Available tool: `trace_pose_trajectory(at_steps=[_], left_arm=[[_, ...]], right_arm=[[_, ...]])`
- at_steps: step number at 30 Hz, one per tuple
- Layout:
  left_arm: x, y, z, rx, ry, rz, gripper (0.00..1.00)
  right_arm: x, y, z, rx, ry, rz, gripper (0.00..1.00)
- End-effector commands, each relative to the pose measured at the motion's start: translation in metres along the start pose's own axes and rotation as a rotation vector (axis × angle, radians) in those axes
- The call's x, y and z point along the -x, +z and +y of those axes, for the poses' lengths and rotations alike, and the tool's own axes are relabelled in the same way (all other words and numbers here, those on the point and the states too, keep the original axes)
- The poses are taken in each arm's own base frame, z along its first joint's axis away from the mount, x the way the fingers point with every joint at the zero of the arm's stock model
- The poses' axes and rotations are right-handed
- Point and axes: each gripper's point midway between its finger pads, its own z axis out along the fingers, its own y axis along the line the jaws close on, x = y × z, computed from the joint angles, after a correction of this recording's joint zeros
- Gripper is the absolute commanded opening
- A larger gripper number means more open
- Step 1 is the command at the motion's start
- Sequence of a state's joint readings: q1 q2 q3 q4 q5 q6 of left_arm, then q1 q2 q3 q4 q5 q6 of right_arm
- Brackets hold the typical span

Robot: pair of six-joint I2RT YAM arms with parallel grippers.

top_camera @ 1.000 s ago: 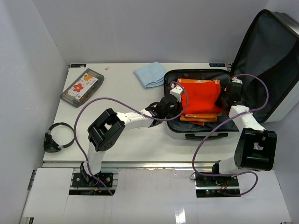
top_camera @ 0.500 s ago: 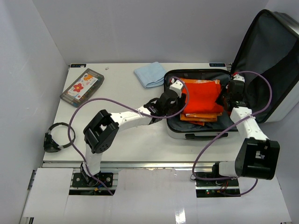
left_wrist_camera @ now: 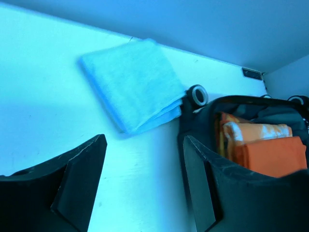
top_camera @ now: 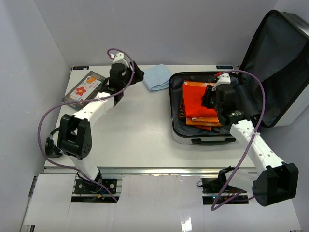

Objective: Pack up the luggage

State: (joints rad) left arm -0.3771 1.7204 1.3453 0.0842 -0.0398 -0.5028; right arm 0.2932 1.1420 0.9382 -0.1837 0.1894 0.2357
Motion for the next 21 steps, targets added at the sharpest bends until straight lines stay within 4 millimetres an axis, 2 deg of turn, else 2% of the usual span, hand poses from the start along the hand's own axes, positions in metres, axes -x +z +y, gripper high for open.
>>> trace_pose_trajectory(at_steps=[1, 3, 5, 8, 12, 21], left_arm=[[-0.017, 0.026, 0.031, -0.087, -0.178, 0.164, 0.76], [-0.021, 0.039, 0.048, -0.112, -0.233, 0.195, 0.76], [-0.040, 0.055, 0.065, -0.102, -0.278, 0.239, 0.76], [-0.053, 0.073, 0.077, -0.081, -0.286, 0.258, 0.74], [-0.084, 0.100, 0.096, -0.051, -0.325, 0.309, 0.74], [-0.099, 0.115, 0.090, -0.145, -0.410, 0.285, 0.72]], right_arm=[[0.012, -0.009, 0.020, 0.049, -0.052, -0.062, 0.48], [0.014, -0.013, 0.024, 0.064, -0.053, -0.079, 0.51], [0.016, -0.018, 0.029, 0.083, -0.054, -0.099, 0.53], [0.020, -0.024, 0.039, 0.116, -0.072, -0.120, 0.55], [0.020, -0.026, 0.045, 0.123, -0.095, -0.116, 0.55], [0.017, -0.024, 0.049, 0.100, -0.116, -0.115, 0.55]])
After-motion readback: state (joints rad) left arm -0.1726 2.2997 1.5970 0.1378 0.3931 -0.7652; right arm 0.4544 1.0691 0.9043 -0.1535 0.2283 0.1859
